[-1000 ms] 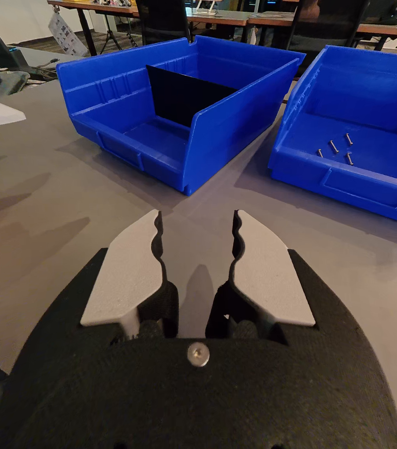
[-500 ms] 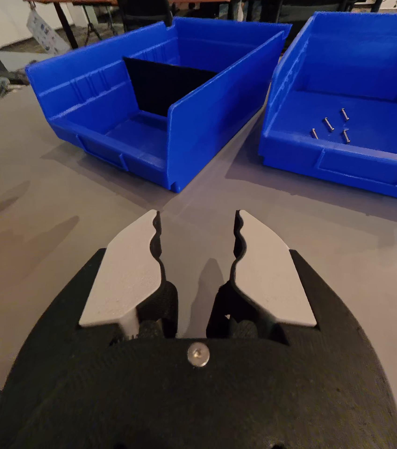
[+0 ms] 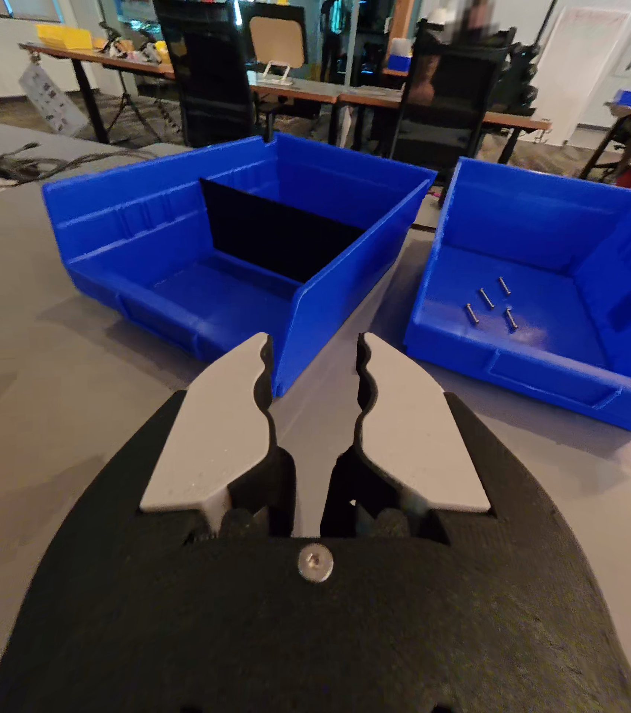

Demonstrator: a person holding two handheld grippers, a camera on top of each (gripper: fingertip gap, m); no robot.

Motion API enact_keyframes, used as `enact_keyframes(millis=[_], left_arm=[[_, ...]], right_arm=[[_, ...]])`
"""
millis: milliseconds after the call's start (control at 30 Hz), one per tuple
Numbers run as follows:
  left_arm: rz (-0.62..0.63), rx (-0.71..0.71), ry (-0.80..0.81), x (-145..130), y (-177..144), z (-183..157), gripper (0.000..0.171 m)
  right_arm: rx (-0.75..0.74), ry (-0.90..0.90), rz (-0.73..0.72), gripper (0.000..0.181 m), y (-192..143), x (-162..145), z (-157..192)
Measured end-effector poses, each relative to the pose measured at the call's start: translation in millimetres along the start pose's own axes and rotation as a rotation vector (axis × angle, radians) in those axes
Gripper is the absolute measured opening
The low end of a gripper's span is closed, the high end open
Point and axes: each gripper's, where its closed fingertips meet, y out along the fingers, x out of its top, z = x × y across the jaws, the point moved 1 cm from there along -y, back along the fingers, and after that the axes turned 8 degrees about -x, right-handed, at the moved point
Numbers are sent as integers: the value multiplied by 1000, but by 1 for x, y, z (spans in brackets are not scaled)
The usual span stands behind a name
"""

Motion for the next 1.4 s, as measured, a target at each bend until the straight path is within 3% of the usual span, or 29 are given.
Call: enact_keyframes(millis=[167,733,1400], left_arm=[[-4,3,-3,1,0,2,103],[-33,2,-60,2,-4,8,103],[-8,-14,4,2,0,0,101]], right_arm=[[-19,26,25,51,19,4,4],[-95,-1,69,37,36,-6,10],[-60,-19,74,44,47,-4,7]])
